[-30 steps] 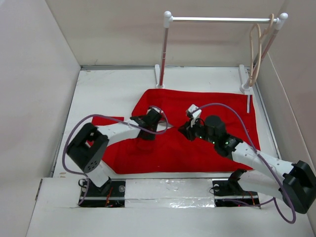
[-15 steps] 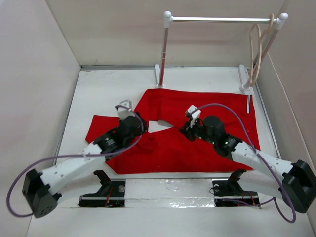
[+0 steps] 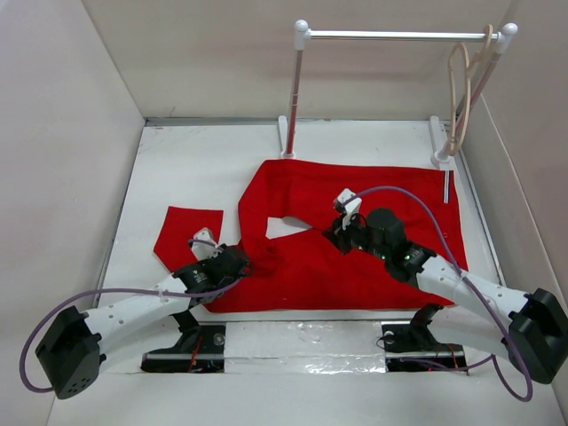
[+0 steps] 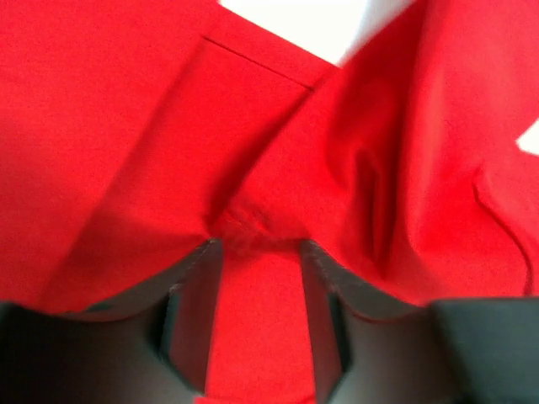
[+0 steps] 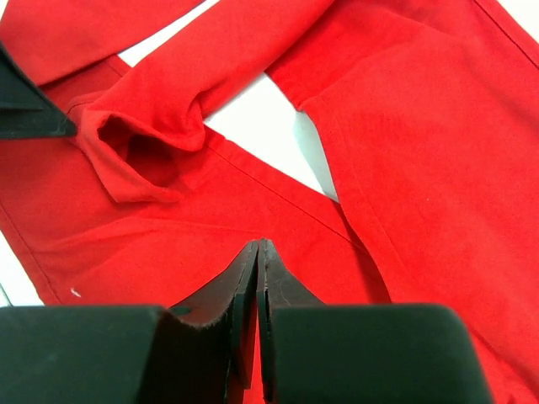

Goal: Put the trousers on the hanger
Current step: Flatten out the trousers at the center of the board.

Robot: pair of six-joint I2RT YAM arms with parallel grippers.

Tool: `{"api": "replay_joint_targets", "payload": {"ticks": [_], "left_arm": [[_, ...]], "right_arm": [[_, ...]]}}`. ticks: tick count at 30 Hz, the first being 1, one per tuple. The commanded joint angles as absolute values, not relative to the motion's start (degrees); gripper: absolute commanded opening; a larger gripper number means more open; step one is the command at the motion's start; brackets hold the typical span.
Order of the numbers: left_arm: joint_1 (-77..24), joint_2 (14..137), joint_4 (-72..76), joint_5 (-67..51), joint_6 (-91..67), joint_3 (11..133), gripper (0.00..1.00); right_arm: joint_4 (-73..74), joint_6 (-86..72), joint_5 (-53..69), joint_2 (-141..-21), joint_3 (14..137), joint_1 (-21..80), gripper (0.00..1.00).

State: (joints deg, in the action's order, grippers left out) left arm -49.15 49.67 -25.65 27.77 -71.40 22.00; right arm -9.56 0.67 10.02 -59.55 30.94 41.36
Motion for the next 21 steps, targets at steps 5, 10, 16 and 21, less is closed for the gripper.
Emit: {"api": "replay_joint_targets", "payload": {"ticks": [5, 10, 16, 21], "left_arm": [[-49.39, 56.24, -29.44, 37.96, -81.82, 24.26, 0.41], [-49.39, 58.79, -28.49, 40.08, -82.01, 24.7, 0.41], [-47.9, 58.63, -25.4, 40.52, -77.97, 25.13, 0.33], [-47.9, 55.11, -25.05, 43.32, -74.01, 28.03, 0.07]], "right_arm": [[-12.04, 1.49, 9.32, -59.5, 30.94, 41.92, 0.12], [-12.74, 1.32, 10.46, -60.47, 30.94, 41.92, 0.13], [-14.15, 1.06, 12.04, -61.61, 30.5, 41.92, 0.13], [-14.59, 1.14, 12.66, -62.23, 30.76, 41.92, 0.13]]}}
